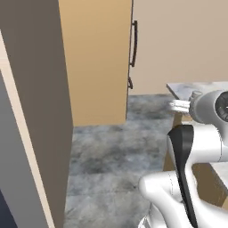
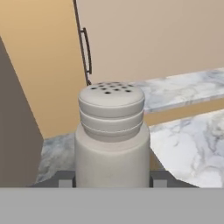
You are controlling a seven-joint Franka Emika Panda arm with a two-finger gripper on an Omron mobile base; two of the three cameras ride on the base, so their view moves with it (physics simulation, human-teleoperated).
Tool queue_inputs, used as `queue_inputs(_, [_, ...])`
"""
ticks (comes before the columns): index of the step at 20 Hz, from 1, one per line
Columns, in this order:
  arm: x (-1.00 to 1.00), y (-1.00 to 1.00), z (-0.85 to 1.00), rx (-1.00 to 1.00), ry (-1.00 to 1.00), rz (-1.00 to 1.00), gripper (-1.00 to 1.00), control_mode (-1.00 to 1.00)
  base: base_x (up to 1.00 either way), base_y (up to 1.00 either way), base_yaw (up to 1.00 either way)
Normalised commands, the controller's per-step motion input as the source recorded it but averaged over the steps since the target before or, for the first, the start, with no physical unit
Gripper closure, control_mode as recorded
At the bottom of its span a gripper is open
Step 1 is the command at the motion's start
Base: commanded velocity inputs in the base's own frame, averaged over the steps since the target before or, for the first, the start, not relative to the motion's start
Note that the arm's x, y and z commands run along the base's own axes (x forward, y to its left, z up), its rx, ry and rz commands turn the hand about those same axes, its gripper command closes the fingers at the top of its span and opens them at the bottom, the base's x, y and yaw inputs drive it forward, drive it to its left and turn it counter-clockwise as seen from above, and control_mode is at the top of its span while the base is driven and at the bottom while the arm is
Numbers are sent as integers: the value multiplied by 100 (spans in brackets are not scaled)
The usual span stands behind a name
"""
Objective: Move the mayonnaise and shaker from the cabinet to the dining counter.
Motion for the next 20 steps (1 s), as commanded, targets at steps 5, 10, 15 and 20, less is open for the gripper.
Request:
queue_inputs(5, [0,0,0,0,0,0,100,100,74,27,-17])
queue_inputs(10, [0,0,0,0,0,0,100,100,73,15,-25])
queue_inputs(15, [0,0,0,0,0,0,100,100,75,16,-23])
queue_inputs(20, [0,0,0,0,0,0,100,100,75,15,-23])
